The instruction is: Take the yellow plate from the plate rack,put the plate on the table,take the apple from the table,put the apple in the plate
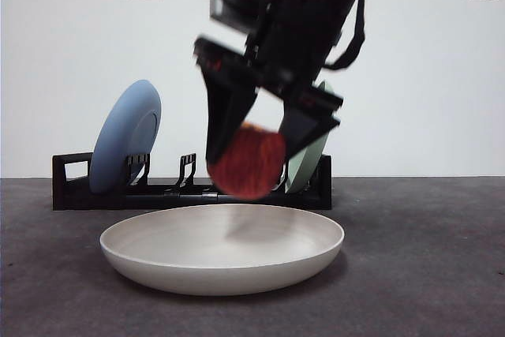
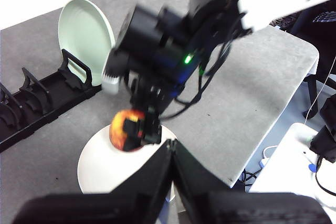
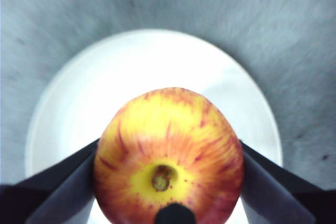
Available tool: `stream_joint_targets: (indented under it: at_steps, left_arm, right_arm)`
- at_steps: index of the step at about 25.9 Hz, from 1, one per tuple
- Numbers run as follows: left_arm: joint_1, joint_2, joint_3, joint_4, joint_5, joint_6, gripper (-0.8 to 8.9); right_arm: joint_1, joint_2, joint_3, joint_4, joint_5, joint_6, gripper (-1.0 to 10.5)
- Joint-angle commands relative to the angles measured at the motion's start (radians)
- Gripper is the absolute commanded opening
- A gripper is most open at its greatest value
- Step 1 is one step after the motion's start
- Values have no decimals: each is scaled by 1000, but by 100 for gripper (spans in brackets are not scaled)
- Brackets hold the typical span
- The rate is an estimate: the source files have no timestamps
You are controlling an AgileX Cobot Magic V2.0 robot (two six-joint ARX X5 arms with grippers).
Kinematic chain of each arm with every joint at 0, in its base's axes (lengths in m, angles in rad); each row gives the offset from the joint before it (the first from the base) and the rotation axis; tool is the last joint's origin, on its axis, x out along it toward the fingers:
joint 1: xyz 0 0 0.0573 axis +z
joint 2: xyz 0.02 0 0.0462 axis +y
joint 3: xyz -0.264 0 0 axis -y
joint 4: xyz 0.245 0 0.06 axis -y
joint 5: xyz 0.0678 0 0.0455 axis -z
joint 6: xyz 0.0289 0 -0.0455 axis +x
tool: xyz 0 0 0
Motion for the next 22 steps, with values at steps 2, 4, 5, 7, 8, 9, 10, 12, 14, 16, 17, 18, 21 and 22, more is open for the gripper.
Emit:
stream_joint_targets:
  at_steps: [2, 4, 5, 7, 8, 9, 10, 12, 14, 16, 17, 18, 21, 22]
  left_arm:
    - [0, -1, -2, 1, 0, -3, -8]
    - [0, -1, -2, -2, -2, -3, -8]
    - [0, -1, -2, -2, -2, -3, -8]
    - [0, -1, -2, -2, -3, -2, -8]
    - [0, -1, -2, -2, -2, -2, -8]
    - [0, 0, -2, -2, -3, -2, -8]
    - [0, 0, -2, -2, -3, -2, -8]
    - [0, 1, -2, -2, -3, -2, -8]
    - [0, 2, -2, -2, -2, -2, -8]
    - [0, 6, -2, -2, -2, -2, -8]
    - [0, 6, -2, -2, -2, -2, -8]
    - [0, 8, -2, -2, -2, -2, -8]
    - [0, 9, -2, -3, -2, -2, -8]
    - [0, 11, -2, -3, -2, -2, -8]
  right_arm:
    - [14, 63, 1, 0, 6, 11, -12]
    - [28, 85, 0, -4, 15, 11, -12]
    - [33, 91, 0, -6, 23, 10, -12]
    - [47, 98, 0, -8, 42, 10, -12]
    - [48, 98, 0, -10, 41, 10, -12]
    - [50, 98, 0, -14, 41, 10, -12]
    - [55, 101, 0, -19, 43, 10, -12]
    - [60, 103, 0, -34, 44, 11, -12]
    - [61, 109, 0, -50, 43, 10, -12]
    - [61, 117, 0, -64, 43, 11, -12]
    - [61, 122, 0, -69, 44, 10, -12]
    - [61, 124, 0, -74, 43, 9, -12]
    - [61, 129, 0, -75, 42, 9, -6]
    - [61, 129, 0, -75, 42, 10, 13]
